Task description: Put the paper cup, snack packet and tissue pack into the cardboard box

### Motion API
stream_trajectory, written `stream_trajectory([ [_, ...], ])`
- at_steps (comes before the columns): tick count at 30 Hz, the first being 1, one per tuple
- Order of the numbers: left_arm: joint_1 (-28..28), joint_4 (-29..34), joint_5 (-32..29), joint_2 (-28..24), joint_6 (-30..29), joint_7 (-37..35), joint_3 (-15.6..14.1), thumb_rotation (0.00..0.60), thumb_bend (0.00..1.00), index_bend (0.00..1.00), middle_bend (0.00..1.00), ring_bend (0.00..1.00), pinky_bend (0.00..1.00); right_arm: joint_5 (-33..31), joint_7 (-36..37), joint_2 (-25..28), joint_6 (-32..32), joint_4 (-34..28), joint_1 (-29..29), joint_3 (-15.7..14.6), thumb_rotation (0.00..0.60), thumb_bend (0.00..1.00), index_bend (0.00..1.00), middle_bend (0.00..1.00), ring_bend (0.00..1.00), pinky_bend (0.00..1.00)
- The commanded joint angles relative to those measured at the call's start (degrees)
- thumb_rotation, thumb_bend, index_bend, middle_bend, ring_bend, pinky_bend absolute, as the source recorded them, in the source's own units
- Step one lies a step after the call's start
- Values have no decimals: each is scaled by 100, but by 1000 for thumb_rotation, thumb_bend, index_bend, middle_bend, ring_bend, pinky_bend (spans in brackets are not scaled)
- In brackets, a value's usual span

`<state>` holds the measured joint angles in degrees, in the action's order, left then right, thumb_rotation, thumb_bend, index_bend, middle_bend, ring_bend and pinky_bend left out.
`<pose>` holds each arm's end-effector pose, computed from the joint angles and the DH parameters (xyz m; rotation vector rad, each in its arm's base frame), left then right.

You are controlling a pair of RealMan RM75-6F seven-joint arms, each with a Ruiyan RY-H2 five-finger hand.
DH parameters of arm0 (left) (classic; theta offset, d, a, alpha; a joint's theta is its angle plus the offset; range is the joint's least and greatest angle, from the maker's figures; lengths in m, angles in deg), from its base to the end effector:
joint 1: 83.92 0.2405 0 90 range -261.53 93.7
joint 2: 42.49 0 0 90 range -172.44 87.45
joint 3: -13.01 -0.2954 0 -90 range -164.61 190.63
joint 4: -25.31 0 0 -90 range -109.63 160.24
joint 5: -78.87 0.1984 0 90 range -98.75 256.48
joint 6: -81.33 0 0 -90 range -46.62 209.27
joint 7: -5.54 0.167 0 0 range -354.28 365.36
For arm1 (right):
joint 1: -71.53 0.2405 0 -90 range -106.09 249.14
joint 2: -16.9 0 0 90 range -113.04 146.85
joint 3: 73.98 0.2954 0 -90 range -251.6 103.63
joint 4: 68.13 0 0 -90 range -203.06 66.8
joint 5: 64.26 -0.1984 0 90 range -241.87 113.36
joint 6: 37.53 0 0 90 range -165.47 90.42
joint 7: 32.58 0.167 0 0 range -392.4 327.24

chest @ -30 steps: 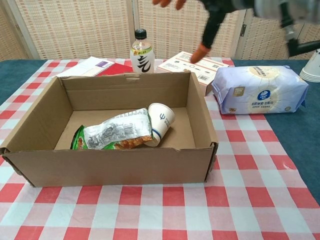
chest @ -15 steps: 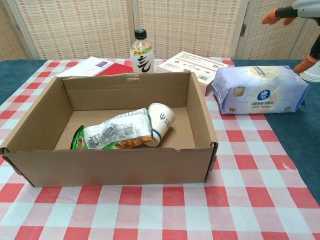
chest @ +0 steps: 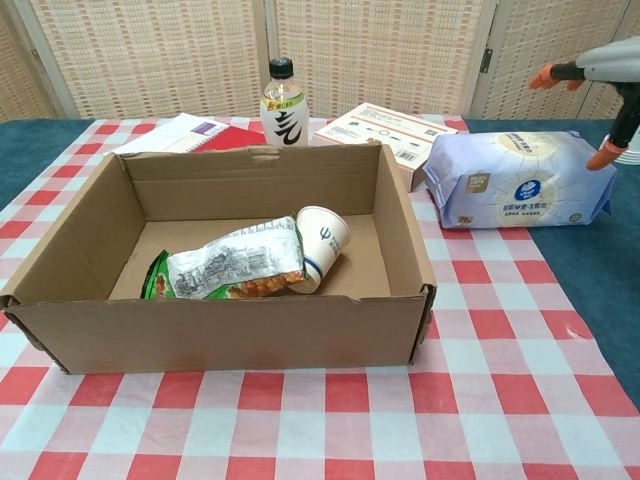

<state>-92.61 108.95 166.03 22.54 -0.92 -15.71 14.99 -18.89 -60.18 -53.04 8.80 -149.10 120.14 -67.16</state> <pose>-0.3567 0.2292 0.1861 -1.3696 -1.0881 -1.0940 -0.2401 -0.4548 0.1205 1.7235 -0.8037 0.5070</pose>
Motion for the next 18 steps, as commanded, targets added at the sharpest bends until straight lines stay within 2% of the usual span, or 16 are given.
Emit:
stream_trajectory([
  [1, 0, -9, -13, -1, 5, -12, 7, 600, 231, 88, 27, 0, 226, 24, 108, -322, -240, 381, 164, 54, 600, 0, 0, 0, 0, 0],
  [11, 4, -60, 18, 2, -42, -134, 25, 600, 231, 88, 28, 0, 226, -201, 114, -916, -695, 1287, 427, 60, 600, 0, 0, 0, 0, 0],
  [18, 6, -72, 18, 5, -40, -143, 23, 600, 230, 88, 28, 0, 226, -377, 62, -1273, -953, 1831, 507, -44, 600, 0, 0, 0, 0, 0],
])
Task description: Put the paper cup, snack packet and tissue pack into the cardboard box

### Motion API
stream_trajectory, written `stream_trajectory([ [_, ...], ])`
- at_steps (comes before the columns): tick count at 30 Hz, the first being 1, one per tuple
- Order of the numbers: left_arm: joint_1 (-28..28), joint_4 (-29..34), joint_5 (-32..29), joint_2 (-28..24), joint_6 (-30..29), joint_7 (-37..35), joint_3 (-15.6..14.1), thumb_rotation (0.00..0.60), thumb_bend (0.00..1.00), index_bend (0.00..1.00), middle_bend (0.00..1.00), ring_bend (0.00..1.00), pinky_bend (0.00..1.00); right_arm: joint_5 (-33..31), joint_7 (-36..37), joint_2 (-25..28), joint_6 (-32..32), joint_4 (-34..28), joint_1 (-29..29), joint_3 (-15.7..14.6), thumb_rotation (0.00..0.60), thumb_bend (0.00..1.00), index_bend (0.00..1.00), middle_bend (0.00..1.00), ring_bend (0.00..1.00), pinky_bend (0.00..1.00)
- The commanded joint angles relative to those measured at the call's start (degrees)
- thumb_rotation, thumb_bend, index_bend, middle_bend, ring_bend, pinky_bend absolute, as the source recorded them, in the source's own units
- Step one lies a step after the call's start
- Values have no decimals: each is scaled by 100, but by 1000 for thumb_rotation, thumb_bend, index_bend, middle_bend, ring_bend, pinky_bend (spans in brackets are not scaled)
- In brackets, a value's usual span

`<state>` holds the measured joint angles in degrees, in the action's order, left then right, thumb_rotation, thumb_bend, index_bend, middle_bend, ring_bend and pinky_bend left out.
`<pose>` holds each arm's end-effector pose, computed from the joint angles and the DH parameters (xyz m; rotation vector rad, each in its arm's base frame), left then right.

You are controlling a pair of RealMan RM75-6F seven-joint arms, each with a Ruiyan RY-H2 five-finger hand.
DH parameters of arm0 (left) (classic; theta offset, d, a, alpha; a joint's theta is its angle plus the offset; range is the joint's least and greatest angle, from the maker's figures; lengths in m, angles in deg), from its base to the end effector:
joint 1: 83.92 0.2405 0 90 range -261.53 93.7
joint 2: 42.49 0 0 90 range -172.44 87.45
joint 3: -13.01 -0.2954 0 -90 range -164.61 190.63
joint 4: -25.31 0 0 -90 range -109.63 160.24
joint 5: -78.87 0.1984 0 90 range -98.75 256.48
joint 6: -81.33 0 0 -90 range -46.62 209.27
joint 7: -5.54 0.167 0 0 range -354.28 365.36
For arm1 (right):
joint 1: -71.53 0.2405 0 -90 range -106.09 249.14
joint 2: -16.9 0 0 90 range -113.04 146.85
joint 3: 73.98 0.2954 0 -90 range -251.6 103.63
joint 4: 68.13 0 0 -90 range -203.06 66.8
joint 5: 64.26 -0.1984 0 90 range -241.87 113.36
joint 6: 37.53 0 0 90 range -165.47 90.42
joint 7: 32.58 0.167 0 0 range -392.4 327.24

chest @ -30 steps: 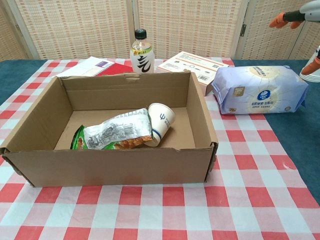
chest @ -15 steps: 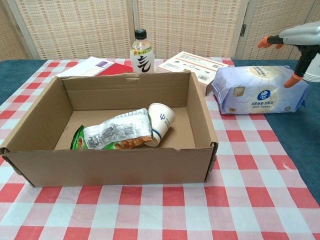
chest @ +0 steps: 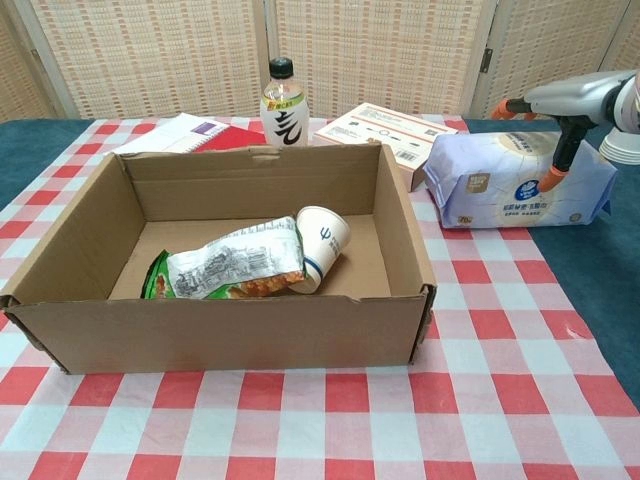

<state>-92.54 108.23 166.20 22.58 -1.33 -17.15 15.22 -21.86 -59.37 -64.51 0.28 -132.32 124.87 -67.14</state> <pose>-0.3577 0.2299 0.1887 -1.3602 -1.0895 -1.1123 -0.2419 -0.4926 0.0648 1.7538 -0.8479 0.4498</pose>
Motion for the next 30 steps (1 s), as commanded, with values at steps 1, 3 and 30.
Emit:
stream_trajectory([
  [1, -1, 3, 5, 0, -3, 3, 0, 600, 230, 88, 28, 0, 226, -105, -7, -182, -145, 228, 34, -60, 600, 0, 0, 0, 0, 0],
  [3, 1, 6, 7, -1, -9, 4, 1, 600, 230, 88, 28, 0, 226, -126, -1, -258, -214, 331, 35, -95, 600, 0, 0, 0, 0, 0],
  [30, -12, -3, -22, 1, 46, 4, 4, 600, 230, 88, 28, 0, 227, 1627, 890, -399, 1204, 461, -401, 242, 600, 90, 936, 580, 565, 726],
])
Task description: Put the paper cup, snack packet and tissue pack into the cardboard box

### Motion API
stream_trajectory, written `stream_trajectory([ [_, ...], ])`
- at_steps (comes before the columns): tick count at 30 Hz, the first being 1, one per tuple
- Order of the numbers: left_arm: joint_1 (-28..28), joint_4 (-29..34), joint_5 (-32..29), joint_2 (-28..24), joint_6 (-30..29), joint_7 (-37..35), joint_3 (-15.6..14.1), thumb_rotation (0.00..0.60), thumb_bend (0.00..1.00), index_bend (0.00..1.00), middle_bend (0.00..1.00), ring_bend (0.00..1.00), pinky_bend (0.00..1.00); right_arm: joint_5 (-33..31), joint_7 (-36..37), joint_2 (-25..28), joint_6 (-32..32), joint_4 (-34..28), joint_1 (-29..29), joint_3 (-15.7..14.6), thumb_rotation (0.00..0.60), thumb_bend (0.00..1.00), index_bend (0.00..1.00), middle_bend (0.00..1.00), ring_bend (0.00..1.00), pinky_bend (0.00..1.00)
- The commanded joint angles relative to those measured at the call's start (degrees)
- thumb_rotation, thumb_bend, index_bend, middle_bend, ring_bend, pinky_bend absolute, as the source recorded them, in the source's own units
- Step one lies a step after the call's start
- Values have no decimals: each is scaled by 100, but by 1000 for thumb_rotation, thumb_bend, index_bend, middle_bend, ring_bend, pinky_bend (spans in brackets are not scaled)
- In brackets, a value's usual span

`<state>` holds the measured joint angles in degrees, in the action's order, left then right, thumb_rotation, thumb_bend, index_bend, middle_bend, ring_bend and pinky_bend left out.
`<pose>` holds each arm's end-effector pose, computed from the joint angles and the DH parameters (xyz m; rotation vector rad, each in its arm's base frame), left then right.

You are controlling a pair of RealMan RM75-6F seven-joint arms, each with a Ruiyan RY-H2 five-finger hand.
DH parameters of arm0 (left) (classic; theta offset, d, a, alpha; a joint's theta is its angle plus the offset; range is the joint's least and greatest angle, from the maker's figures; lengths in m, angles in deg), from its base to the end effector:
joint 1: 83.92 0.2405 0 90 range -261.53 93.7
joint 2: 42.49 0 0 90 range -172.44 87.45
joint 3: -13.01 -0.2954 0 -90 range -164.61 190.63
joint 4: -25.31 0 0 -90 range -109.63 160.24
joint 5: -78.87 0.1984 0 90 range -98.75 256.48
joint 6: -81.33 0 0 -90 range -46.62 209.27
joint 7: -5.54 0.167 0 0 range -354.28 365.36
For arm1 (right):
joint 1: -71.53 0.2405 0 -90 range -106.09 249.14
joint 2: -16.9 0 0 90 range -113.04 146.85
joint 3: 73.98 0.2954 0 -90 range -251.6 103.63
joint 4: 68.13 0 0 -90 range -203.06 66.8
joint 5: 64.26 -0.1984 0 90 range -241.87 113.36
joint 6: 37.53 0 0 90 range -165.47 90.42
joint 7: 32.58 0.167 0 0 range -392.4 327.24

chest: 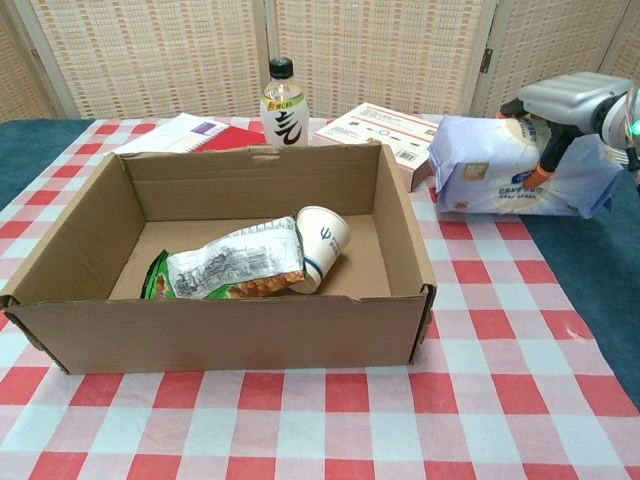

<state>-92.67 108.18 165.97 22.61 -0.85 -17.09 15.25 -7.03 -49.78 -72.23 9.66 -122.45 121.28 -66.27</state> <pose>-0.3586 0.2309 0.1879 -1.3607 -1.0945 -1.1055 -0.2452 -0.4922 0.0497 1.6978 -0.7052 0.6066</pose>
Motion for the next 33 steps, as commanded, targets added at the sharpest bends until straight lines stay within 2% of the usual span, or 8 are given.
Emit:
stream_trajectory([
  [1, 2, 6, 2, -4, -8, -3, 2, 600, 230, 88, 28, 0, 227, 145, -160, 550, 384, -819, -38, 243, 600, 89, 937, 582, 565, 726],
  [6, 3, 30, -13, -22, 7, 23, 1, 600, 229, 88, 28, 0, 227, -68, -660, 1332, 815, -2325, 18, 702, 600, 87, 939, 583, 568, 727],
  [10, -2, 87, -36, -62, 55, 58, -8, 600, 230, 88, 28, 0, 227, -544, -1209, 1979, 993, -3841, 118, 1053, 600, 86, 939, 584, 572, 727],
  [12, -3, 100, -42, -68, 59, 59, -5, 600, 230, 88, 28, 0, 227, -750, -1450, 2219, 1086, -4538, 203, 1196, 600, 86, 938, 585, 573, 727],
  [16, 5, 115, -31, -77, 35, 43, -2, 600, 230, 88, 28, 0, 227, -854, -1917, 2363, 1333, -5382, 419, 1324, 600, 87, 937, 585, 574, 727],
  [19, 12, 125, -19, -86, 12, 27, -1, 600, 230, 88, 27, 0, 227, -973, -2167, 2212, 1415, -5733, 630, 1334, 600, 84, 938, 587, 577, 728],
  [23, 25, 129, -3, -96, -16, 10, -5, 600, 229, 88, 28, 0, 227, -1035, -2371, 1754, 1458, -5857, 938, 1263, 600, 89, 947, 593, 583, 735],
  [33, 47, 119, -1, -143, -67, -112, 12, 600, 230, 88, 28, 0, 227, -575, -2017, 115, 1549, -4966, 1388, 1049, 600, 100, 947, 593, 583, 735],
])
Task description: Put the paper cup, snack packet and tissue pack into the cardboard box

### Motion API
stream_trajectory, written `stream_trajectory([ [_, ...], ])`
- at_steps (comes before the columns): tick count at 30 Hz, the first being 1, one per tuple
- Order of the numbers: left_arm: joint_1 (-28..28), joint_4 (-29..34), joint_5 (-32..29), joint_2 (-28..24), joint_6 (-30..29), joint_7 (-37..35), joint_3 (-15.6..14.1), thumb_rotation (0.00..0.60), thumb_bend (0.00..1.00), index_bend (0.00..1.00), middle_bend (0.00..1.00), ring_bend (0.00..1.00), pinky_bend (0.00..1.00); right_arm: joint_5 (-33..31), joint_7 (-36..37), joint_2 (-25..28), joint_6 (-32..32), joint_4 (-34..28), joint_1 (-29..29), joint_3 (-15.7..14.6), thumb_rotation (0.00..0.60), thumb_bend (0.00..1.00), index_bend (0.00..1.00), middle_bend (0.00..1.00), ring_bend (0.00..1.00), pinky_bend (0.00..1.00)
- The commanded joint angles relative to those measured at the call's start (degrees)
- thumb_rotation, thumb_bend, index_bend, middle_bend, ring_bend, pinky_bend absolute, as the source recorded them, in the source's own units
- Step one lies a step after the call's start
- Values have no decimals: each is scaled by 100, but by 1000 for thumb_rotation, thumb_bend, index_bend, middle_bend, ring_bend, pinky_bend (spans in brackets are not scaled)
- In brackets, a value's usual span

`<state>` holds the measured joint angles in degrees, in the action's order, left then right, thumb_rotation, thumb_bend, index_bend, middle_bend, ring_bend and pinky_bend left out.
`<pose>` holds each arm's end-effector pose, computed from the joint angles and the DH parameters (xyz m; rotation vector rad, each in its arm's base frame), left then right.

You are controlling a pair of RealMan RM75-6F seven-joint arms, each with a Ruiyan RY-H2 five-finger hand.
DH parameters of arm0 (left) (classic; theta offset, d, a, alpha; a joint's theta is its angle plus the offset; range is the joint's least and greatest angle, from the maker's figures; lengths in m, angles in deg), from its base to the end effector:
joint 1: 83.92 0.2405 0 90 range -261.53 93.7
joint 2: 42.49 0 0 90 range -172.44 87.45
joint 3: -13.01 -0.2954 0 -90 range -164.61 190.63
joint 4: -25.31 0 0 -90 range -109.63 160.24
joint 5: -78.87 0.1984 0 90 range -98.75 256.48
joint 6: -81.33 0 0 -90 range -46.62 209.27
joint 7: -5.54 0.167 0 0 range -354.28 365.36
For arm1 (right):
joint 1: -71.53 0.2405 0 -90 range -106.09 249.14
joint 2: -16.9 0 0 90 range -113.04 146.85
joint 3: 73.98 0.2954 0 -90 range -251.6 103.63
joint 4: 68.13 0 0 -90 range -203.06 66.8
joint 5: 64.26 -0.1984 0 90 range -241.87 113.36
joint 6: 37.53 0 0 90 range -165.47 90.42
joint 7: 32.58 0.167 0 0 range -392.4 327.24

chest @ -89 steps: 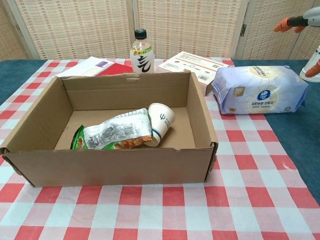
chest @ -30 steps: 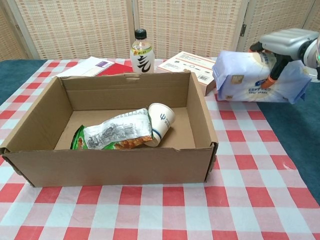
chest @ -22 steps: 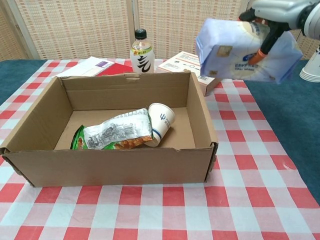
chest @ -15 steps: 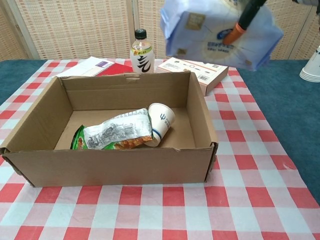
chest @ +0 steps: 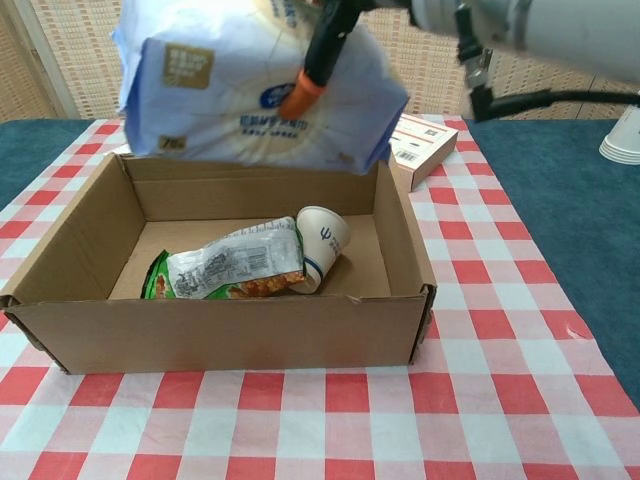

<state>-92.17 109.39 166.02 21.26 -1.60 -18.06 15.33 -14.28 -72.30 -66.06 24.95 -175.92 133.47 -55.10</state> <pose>-0.3565 0.2277 0.1964 -1.3453 -1.0983 -1.1218 0.0232 -0.3851 0.0402 1.9818 -0.6604 1.2051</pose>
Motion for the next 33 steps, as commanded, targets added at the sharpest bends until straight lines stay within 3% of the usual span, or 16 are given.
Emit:
stream_trajectory([
  [1, -5, -1, -11, -14, 17, -24, 5, 600, 230, 88, 28, 0, 227, 175, 277, -622, 3, 476, 197, -86, 600, 100, 946, 593, 583, 735],
  [4, -7, 8, -27, -34, 36, -21, 8, 600, 230, 91, 28, 0, 227, 326, 281, -968, -21, 832, 289, -190, 600, 101, 933, 593, 578, 728],
  [6, -5, 17, -27, -42, 32, -38, 10, 600, 230, 93, 27, 0, 227, 224, 262, -1053, -133, 918, 326, -232, 600, 84, 846, 582, 516, 652],
  [8, -2, 15, -19, -49, 24, -57, 9, 600, 229, 93, 27, 0, 227, -192, 117, -992, -383, 866, 395, -263, 600, 34, 637, 474, 328, 427],
  [9, 0, 13, -16, -50, 19, -69, 9, 600, 229, 93, 27, 0, 227, -463, 28, -910, -540, 787, 442, -280, 600, 5, 427, 310, 156, 212],
  [10, 2, 10, -13, -53, 15, -81, 9, 600, 230, 93, 28, 0, 227, -701, -61, -824, -649, 712, 498, -273, 600, 0, 248, 162, 52, 80],
  [12, 9, 0, -7, -53, 3, -103, 7, 600, 230, 93, 27, 0, 227, -963, -192, -732, -681, 636, 594, -239, 600, 0, 37, 10, 0, 0],
  [13, 11, -4, -2, -53, -2, -113, 6, 600, 231, 93, 27, 0, 227, -933, -193, -724, -646, 633, 617, -222, 600, 0, 3, 0, 0, 0],
  [25, 3, -4, 21, -29, 0, -48, -1, 600, 230, 93, 28, 0, 227, 105, 150, -356, -91, 243, 343, -238, 600, 0, 0, 0, 0, 0],
  [33, -13, -25, 11, 6, 55, -9, -13, 600, 230, 93, 28, 0, 227, 480, -244, 1049, 622, -808, -309, -441, 600, 0, 0, 0, 0, 0],
])
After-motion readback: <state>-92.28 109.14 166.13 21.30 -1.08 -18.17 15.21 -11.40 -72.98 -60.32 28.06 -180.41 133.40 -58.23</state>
